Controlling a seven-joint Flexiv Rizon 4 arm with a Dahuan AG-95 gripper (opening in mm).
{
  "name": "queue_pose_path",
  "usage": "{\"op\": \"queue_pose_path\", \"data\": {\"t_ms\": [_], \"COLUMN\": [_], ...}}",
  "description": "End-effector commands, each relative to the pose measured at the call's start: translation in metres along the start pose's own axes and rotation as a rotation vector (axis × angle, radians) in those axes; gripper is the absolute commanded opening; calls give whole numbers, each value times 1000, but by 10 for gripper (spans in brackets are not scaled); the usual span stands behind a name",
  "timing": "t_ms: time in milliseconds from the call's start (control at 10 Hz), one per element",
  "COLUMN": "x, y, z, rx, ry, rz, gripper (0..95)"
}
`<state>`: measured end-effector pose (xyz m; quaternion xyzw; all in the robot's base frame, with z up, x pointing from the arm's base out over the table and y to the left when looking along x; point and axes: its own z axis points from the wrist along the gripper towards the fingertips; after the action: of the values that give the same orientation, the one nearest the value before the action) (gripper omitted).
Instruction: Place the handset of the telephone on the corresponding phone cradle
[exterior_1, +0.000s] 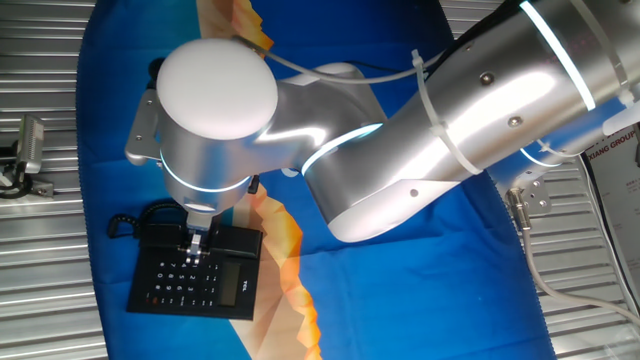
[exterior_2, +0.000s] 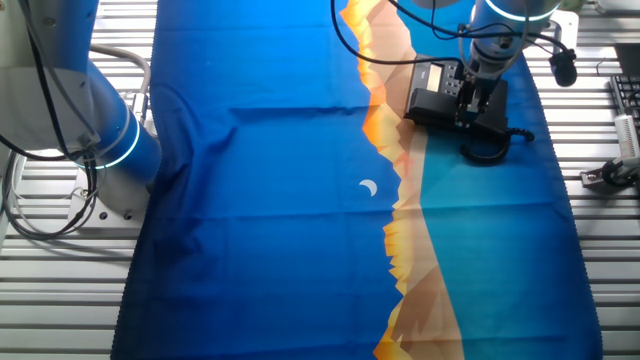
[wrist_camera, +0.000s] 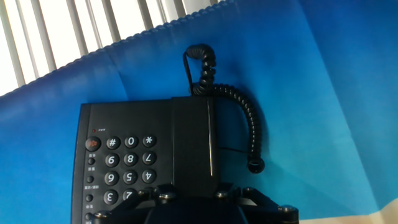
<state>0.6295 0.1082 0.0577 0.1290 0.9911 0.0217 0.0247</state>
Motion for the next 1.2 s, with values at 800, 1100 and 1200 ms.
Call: {"op": "queue_pose_path", "data": {"t_ms": [800, 1100, 1200], "x": [0, 0, 0], "y": [-1, -1, -1], "z": [0, 0, 0], "rx": [-13, -11, -9], "ry": [1, 3, -1], "rz": [-16, -21, -20], "gripper": [190, 570, 570]}}
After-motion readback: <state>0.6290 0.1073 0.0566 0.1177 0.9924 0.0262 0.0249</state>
